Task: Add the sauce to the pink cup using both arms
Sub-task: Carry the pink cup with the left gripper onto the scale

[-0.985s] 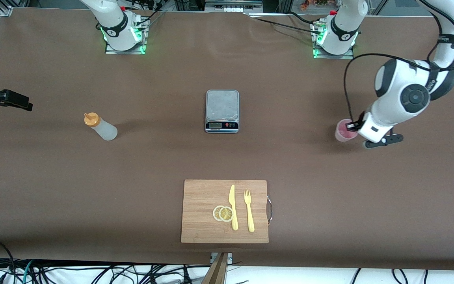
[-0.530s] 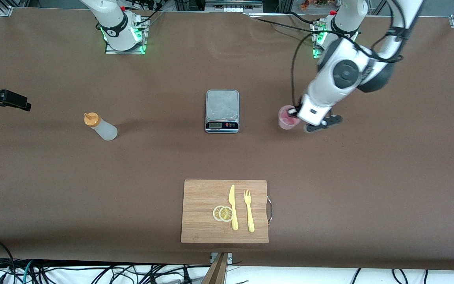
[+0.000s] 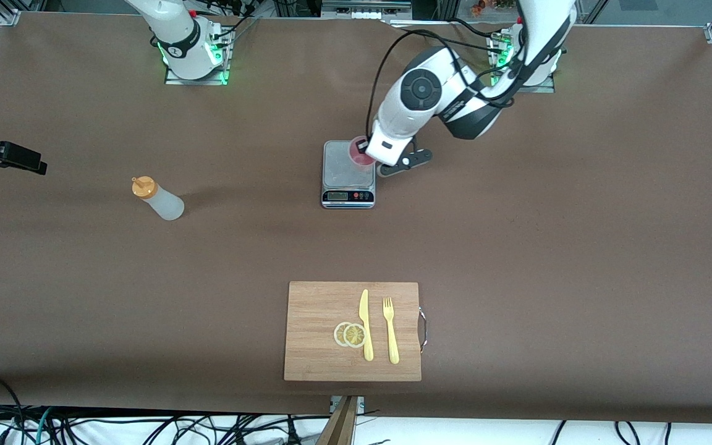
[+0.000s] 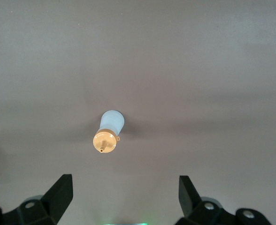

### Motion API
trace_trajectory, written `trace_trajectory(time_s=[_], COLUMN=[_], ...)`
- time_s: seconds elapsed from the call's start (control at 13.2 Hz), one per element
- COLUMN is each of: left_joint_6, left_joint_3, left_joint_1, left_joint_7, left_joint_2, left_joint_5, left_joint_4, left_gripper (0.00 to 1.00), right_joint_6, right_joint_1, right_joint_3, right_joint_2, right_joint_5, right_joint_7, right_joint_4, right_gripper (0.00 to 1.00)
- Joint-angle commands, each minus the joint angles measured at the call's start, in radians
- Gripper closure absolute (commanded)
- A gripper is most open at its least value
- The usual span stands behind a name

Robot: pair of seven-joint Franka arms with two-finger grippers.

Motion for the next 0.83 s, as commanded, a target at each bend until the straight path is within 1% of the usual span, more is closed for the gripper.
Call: trace_trajectory(time_s=[0.0, 0.15, 0.53, 0.61, 0.76], left_joint_6=[0.036, 0.059, 0.062, 0.064, 0.081], left_joint_3=[0.016, 0.019, 0.022, 0.028, 0.03], left_joint_1=[-0.063, -0.081, -0.08, -0.081, -0.089], left_joint_7=[-0.095, -0.153, -0.16, -0.16, -0.161], left_joint_2=[0.085, 0.107, 0.113, 0.124, 0.134], left_joint_5=[0.082, 0.147, 0.161, 0.161, 0.182], left_joint_4=[0.05, 0.049, 0.05, 0.052, 0.05], left_gripper=[1.0, 1.0, 1.0, 1.0, 0.81], right_joint_6=[-0.01, -0.015, -0.012, -0.016, -0.016], right_joint_1=[-0.007, -0.009, -0.011, -0.006, -0.004], right_joint_3=[0.003, 0.003, 0.006, 0.006, 0.008], right_joint_2=[0.009, 0.009, 0.01, 0.03, 0.049], right_joint_5=[-0.002, -0.002, 0.002, 0.0, 0.0], right_joint_7=[-0.007, -0.007, -0.007, -0.007, -0.005], right_joint_4=[0.024, 0.023, 0.015, 0.012, 0.012], right_gripper=[0.0, 0.0, 0.0, 0.0, 0.0])
